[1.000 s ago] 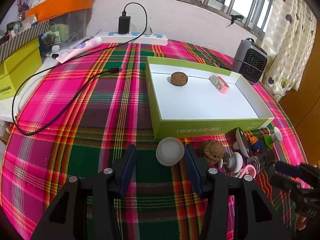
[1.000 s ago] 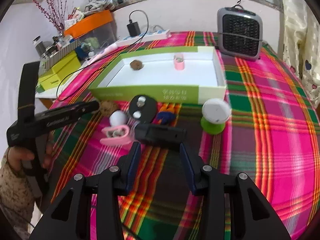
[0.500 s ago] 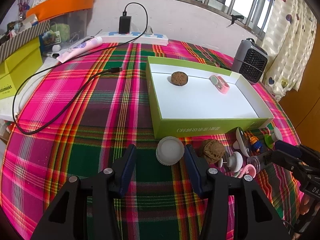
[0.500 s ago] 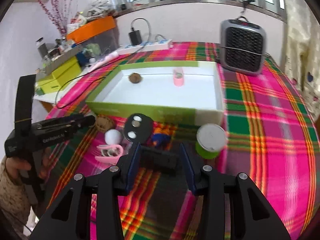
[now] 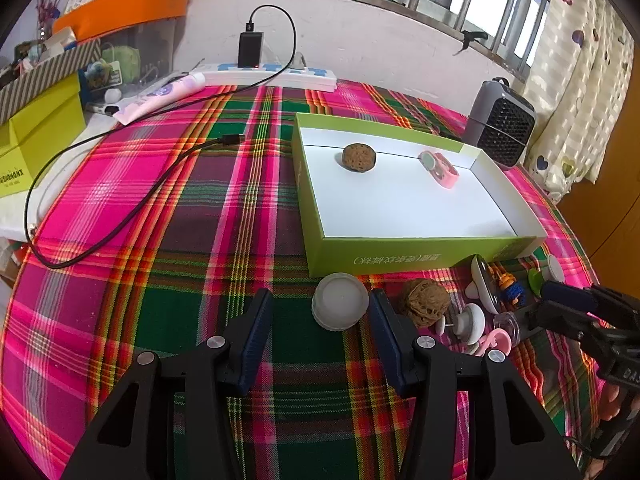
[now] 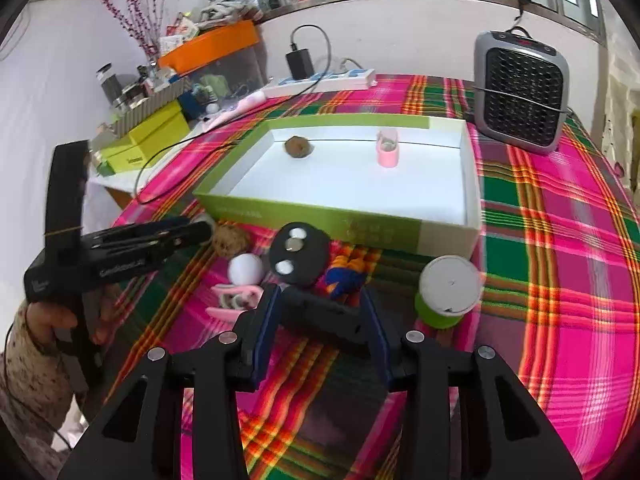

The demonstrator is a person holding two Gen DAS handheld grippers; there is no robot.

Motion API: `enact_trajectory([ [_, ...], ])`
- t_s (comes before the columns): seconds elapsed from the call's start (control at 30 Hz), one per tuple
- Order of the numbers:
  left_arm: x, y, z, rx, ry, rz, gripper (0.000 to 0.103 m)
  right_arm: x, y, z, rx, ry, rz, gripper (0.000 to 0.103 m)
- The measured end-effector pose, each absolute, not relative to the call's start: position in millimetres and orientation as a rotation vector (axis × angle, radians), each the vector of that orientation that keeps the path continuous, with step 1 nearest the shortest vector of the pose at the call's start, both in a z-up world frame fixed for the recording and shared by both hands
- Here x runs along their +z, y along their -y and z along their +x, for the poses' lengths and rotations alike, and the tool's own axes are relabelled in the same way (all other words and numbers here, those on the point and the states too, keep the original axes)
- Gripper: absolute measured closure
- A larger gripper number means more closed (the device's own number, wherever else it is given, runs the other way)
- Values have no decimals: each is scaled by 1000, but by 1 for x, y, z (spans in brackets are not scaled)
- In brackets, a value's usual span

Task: Organize objects
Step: 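Move the left tool to the white round lid while the right tool approaches the black object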

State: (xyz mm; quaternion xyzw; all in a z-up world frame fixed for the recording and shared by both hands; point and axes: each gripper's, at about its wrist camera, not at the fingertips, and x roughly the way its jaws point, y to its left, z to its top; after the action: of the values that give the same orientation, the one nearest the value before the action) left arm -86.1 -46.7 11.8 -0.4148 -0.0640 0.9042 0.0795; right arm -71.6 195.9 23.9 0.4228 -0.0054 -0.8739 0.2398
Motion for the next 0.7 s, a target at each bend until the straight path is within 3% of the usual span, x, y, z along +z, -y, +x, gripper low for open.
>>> enact_trajectory([
  [0.3,12,46,-86,2703,198,-1239,55,19,-200,-70,-2290,104,1187,61],
  [0.7,12,46,-86,2705,189,-1241,55,13,-186,-51,-2253,-13,1194,61],
])
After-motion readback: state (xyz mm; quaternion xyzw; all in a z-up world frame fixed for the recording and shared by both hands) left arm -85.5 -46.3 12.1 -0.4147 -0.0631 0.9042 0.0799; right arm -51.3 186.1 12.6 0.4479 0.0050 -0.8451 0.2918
